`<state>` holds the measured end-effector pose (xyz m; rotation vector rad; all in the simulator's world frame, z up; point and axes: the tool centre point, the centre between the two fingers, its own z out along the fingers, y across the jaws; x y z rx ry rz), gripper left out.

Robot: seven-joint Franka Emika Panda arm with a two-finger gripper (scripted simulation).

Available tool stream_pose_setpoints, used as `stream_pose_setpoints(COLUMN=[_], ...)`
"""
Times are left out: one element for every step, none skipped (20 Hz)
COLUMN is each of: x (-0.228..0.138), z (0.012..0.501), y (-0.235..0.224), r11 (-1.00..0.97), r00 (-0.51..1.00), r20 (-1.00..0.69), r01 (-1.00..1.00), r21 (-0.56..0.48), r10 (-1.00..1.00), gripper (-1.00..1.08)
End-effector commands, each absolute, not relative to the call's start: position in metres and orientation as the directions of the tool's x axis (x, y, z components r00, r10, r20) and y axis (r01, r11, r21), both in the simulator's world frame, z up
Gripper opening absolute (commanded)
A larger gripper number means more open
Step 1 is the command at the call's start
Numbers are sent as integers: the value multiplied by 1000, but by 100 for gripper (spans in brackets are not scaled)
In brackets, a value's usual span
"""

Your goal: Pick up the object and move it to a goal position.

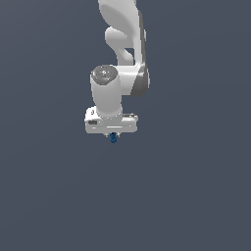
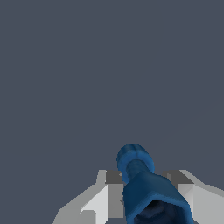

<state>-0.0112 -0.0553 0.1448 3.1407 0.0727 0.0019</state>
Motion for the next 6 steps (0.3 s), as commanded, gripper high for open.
stream_pose_setpoints(x=[-7,-6,-5,-4,-4,-3], z=[153,156,157,158,159,159], y=[-55,-55,-55,-55,-55,-55], r11=[-999,-999,-999,-999,-999,-999], r00=[999,999,999,999,999,999], r20=[0,0,0,0,0,0], r01=[46,46,46,46,46,46], r21=[0,0,0,0,0,0], r10=[46,46,46,46,46,46], gripper=[-100,-100,-100,-100,-100,-100])
